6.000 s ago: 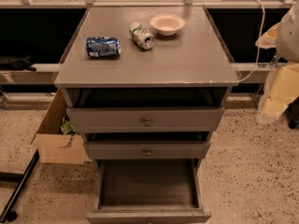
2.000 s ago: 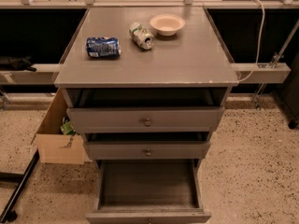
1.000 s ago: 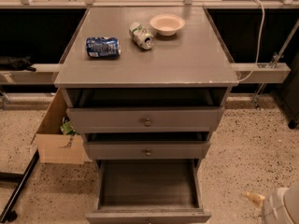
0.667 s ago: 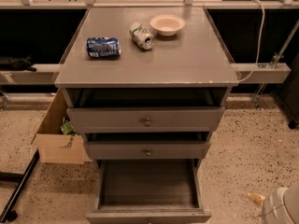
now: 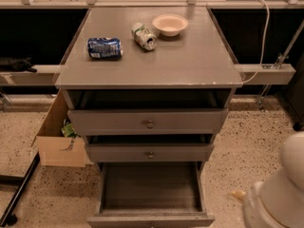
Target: Close bottom drawer
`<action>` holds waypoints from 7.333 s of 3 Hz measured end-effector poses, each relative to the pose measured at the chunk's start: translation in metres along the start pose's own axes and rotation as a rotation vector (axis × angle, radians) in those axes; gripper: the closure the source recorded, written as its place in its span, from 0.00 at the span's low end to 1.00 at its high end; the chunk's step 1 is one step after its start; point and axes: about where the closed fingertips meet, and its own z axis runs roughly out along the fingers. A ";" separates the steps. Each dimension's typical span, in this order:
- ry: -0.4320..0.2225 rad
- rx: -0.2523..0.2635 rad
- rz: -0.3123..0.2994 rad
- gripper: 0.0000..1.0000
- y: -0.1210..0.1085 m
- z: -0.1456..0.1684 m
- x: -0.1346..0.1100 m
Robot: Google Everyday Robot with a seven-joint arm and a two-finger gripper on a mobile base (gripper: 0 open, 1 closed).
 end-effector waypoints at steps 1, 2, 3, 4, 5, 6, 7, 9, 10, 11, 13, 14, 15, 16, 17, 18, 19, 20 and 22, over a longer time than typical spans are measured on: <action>0.004 -0.089 -0.019 0.00 -0.033 0.058 -0.044; 0.011 -0.155 -0.025 0.00 -0.057 0.110 -0.082; 0.011 -0.155 -0.025 0.00 -0.057 0.110 -0.082; -0.020 -0.252 -0.041 0.00 -0.057 0.133 -0.089; -0.085 -0.462 -0.068 0.00 -0.032 0.185 -0.082; -0.071 -0.611 -0.037 0.00 0.021 0.228 -0.037; -0.060 -0.649 -0.029 0.00 0.034 0.235 -0.028; -0.025 -0.605 0.056 0.00 0.015 0.235 -0.033; -0.021 -0.619 0.163 0.00 -0.029 0.239 -0.030; -0.055 -0.766 0.234 0.00 -0.089 0.282 -0.037; -0.041 -0.796 0.263 0.00 -0.093 0.294 -0.035; -0.159 -0.744 0.249 0.00 -0.078 0.292 -0.043; -0.343 -0.632 0.216 0.00 -0.043 0.295 -0.052; -0.523 -0.521 0.181 0.00 -0.005 0.301 -0.074; -0.619 -0.374 0.200 0.00 0.026 0.298 -0.086; -0.645 -0.310 0.255 0.00 0.040 0.305 -0.080; -0.633 -0.309 0.248 0.00 0.036 0.306 -0.085; -0.581 -0.269 0.276 0.00 0.039 0.308 -0.099; -0.654 -0.134 0.432 0.00 0.001 0.313 -0.126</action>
Offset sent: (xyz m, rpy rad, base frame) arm 0.0921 0.1364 -0.1414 0.0420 0.1791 0.0847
